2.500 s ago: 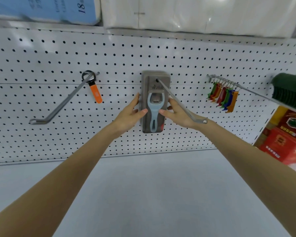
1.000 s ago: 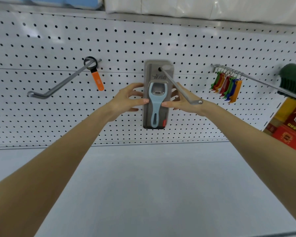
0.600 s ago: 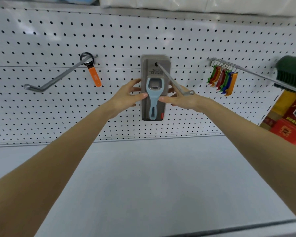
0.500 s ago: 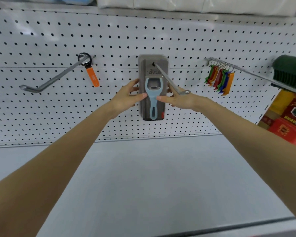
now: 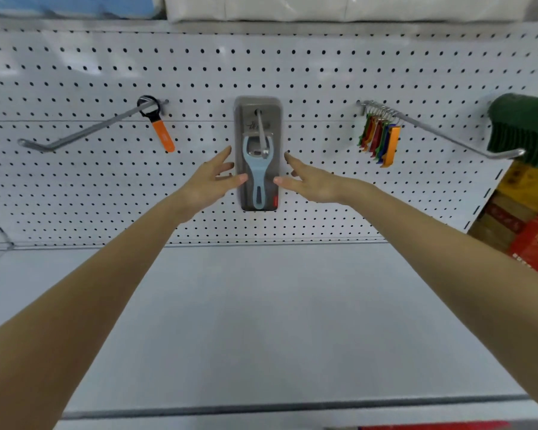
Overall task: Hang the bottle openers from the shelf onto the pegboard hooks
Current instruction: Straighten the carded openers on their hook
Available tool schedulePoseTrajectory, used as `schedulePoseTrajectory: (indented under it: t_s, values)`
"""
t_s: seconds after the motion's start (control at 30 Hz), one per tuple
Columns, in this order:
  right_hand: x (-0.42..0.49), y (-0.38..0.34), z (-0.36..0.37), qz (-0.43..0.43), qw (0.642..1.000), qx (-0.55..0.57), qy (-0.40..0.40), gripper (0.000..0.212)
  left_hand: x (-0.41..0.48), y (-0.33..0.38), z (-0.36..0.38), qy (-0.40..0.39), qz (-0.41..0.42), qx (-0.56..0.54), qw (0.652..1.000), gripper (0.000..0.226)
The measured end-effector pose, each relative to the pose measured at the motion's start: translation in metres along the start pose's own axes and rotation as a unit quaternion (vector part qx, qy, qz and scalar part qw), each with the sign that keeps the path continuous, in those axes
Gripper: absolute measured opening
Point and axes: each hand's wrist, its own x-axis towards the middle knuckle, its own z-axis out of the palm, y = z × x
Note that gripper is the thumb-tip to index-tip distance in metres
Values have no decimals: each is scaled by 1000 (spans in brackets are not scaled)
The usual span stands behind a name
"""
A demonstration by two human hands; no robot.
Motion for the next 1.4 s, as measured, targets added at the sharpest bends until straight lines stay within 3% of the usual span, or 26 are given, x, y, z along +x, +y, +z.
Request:
schedulePoseTrajectory:
  t_s: [0.3,0.47,0.63,1.0,1.4]
  values:
    - [-53,42,-13,-25,999,-34,-33,84,-45,2,43,104,-33,-27,994,65]
    - [-86,79,-13,-23,996,-53,-64,78,-67,12,82,112,-44,-29,992,52]
    - [-110,113,-37,7,997,-48,-54,79,-64,35,113,124,-50,-42,990,56]
    - [-129,146,-91,6,1000,-1,26,77,-15,89,183,50,12,-50,997,61]
    - [-97,134,-109,-37,998,14,56,75,32,114,183,37,67,-48,996,69]
